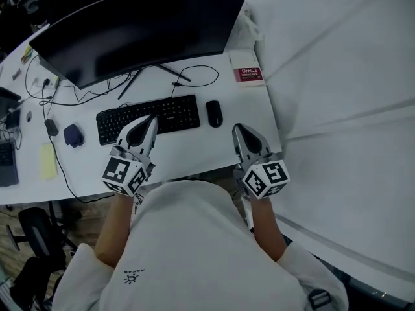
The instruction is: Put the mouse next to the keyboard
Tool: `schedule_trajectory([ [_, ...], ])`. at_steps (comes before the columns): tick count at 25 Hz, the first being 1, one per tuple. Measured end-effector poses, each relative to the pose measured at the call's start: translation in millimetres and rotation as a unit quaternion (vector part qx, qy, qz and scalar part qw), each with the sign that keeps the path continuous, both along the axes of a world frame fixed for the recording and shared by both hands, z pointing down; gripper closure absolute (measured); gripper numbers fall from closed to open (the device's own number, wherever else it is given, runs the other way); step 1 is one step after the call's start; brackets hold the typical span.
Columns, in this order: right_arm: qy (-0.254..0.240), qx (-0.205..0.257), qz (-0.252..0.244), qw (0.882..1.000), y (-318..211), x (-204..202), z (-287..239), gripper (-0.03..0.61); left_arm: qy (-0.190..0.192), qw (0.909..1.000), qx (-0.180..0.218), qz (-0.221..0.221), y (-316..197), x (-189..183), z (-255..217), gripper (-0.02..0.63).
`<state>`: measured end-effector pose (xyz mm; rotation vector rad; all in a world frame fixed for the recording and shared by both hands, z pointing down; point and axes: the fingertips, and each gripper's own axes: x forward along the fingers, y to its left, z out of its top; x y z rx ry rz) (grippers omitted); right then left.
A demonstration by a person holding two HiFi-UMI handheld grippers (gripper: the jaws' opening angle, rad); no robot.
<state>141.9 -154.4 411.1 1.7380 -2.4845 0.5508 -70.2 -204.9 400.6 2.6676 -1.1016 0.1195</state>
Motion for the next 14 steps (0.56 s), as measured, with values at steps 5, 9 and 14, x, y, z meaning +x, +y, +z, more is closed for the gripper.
schedule_trajectory([
  [5,0.004,0.006,0.004,1.000,0.5,2.1,-2.4,0.563,0.001,1.0000,0.001,-0.003,2.6,-2.1,0.7,0.601],
  [9,0.008,0.005,0.003,1.000,3.8,1.4,1.6,0.563,0.002,1.0000,0.002,-0.003,4.4,-2.9,2.9,0.601],
  [14,0.011,0.000,0.000,1.000,3.5,2.7,4.9,0.563,0.005,1.0000,0.004,-0.001,4.1,1.0,2.5,0.601],
])
